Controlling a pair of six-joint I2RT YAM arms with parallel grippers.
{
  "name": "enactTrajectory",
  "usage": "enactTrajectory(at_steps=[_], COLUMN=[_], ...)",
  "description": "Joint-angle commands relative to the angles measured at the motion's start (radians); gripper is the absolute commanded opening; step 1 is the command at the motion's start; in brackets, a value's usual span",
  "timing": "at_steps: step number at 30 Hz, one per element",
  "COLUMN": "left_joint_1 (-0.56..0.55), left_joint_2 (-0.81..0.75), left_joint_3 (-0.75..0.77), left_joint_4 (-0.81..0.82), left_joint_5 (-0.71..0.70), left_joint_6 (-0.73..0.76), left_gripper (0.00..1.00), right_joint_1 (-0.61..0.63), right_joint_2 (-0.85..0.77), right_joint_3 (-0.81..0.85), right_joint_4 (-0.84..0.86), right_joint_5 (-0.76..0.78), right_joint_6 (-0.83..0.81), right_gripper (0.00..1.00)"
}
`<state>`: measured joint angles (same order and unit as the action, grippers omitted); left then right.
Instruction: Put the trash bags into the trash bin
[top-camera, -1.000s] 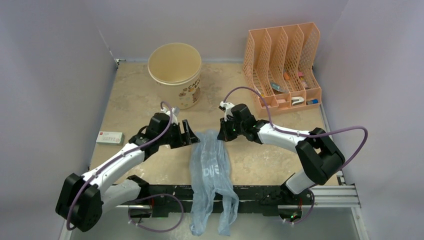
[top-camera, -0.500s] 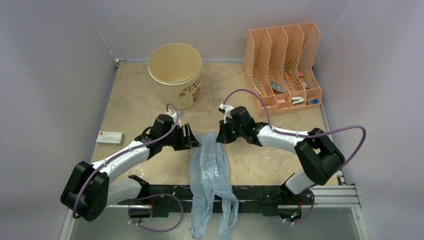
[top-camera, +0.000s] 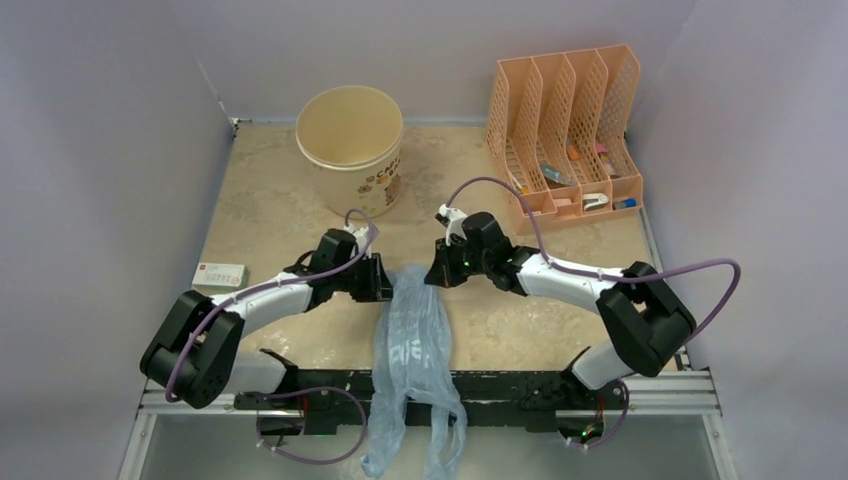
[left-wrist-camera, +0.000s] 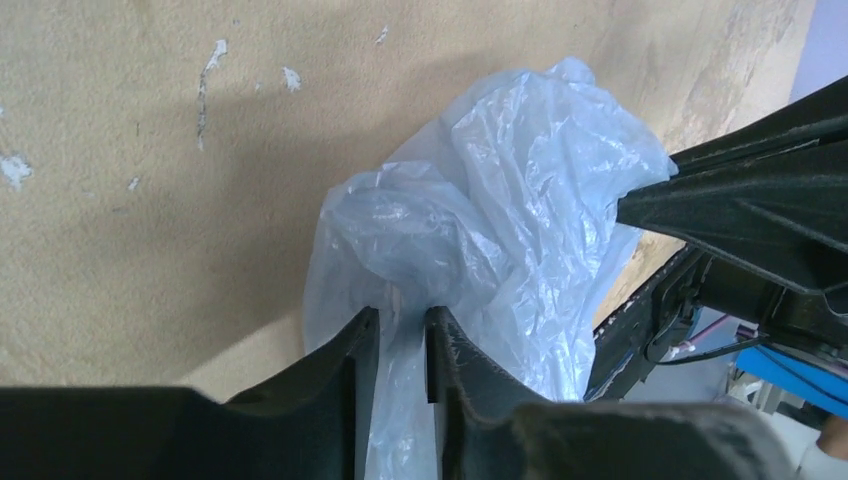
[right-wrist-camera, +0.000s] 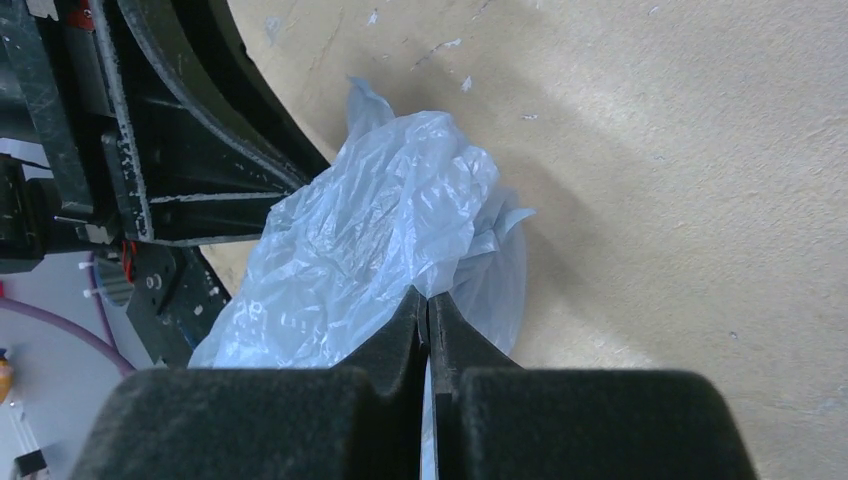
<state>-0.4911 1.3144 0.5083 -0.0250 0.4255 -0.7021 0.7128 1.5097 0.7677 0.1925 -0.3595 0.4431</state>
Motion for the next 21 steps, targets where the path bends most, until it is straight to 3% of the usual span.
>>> enactTrajectory(at_steps=[1,4,6,10,12,15,21], left_joint_1=[0.005,0.005,0.006,0.005,0.005,0.005,0.005], left_joint_2=[0.008,-0.012,-0.038,-0.099,-0.126,-0.147,-0.142], left_joint_3=[-0.002,-0.019,-0.034,-0.068,-0.078,-0.088,-0.093], left_joint_4=[0.095,0.077,0.062,0.049,0.046,0.051,0.044], left_joint_5=[0.055,0.044,0.028,0.008,0.007,0.015,0.019], left_joint_6=[0.058,0.074,0.073,0.066,0.063,0.067,0.069], left_gripper=[0.14,0.00,0.00,0.00,0.00,0.00,0.00], right_joint_1=[0.007,0.004,-0.002,-0.027,-0.048,-0.083,-0.091], right_joint_2=[-0.057,-0.098,-0.122,-0.198,-0.234,-0.267,-0.152], right_joint_3=[-0.015,-0.020,-0.016,-0.064,-0.098,-0.156,-0.233], right_joint_4=[0.019,-0.018,-0.050,-0.054,-0.051,-0.006,0.148], right_joint_5=[-0.018,0.061,0.143,0.279,0.318,0.264,0.065], right_joint_6=[0.027,0.058,0.079,0.149,0.175,0.208,0.251], right_gripper=[0.03,0.02,0.05,0.24,0.42,0.53,0.52])
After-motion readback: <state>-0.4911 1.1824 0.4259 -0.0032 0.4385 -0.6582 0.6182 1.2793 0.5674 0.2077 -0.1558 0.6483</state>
